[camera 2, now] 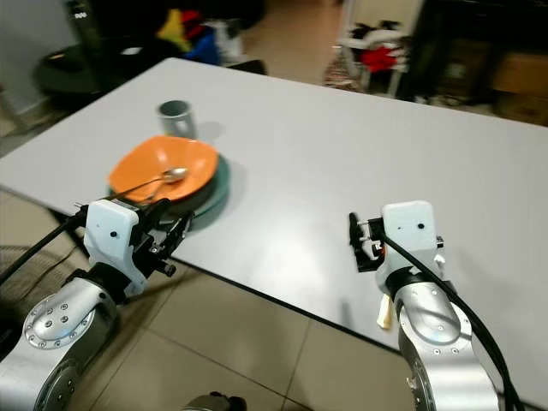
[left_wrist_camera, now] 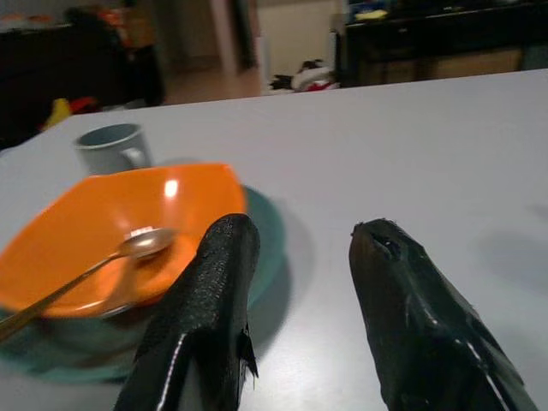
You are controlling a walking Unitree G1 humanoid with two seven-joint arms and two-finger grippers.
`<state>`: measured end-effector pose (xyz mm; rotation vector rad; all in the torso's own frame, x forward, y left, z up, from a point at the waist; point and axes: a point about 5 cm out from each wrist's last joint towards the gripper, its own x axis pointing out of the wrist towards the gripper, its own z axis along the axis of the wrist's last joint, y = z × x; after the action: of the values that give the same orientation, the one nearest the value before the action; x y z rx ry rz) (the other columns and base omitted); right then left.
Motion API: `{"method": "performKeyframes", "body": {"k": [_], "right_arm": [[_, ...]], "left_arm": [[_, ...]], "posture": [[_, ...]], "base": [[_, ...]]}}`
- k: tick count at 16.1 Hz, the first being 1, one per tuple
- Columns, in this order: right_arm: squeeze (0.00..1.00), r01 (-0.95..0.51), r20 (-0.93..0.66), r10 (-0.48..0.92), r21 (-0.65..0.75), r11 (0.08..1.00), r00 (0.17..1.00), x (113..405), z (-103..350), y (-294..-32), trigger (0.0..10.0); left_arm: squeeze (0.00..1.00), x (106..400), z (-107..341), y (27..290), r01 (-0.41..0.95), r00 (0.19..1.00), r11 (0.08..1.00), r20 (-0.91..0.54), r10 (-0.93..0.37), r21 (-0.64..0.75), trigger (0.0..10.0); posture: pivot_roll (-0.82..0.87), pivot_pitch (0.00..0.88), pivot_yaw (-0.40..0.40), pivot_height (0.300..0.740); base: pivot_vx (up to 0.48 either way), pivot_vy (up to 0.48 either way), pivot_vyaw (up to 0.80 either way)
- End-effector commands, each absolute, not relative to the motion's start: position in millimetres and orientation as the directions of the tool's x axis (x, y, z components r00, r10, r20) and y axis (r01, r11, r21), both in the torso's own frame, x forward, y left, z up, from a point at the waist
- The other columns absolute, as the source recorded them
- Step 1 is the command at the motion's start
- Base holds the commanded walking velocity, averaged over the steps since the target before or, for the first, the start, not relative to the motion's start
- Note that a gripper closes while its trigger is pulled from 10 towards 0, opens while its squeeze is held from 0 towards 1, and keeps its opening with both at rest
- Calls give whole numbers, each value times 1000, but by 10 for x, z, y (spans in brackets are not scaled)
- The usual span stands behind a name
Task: Setting the table
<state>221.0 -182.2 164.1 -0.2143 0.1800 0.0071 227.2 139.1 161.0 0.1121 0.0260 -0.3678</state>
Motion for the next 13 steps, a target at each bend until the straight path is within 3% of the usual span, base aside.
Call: {"method": "performKeyframes", "body": {"k": [1,4,13], "right_arm": [[1000,-34,-212,5,-136,990,977,2211,1602,-1810,10000],[1000,-96,-178,94,-6,995,979,2144,1598,-1673,10000],[1000,-197,-174,204,53,979,963,2162,1538,-1554,10000]], "left_arm": [[0,2274,1644,1429,335,942,935,-27,-334,116,10000],[0,2246,1617,1398,346,938,931,-41,-343,120,10000],[0,2248,1585,1403,317,948,940,-55,-312,126,10000]], "posture": [[95,0,49,740],[87,0,50,740],[113,0,23,740]], "base": [[0,0,763],[0,0,800],[0,0,800]]}}
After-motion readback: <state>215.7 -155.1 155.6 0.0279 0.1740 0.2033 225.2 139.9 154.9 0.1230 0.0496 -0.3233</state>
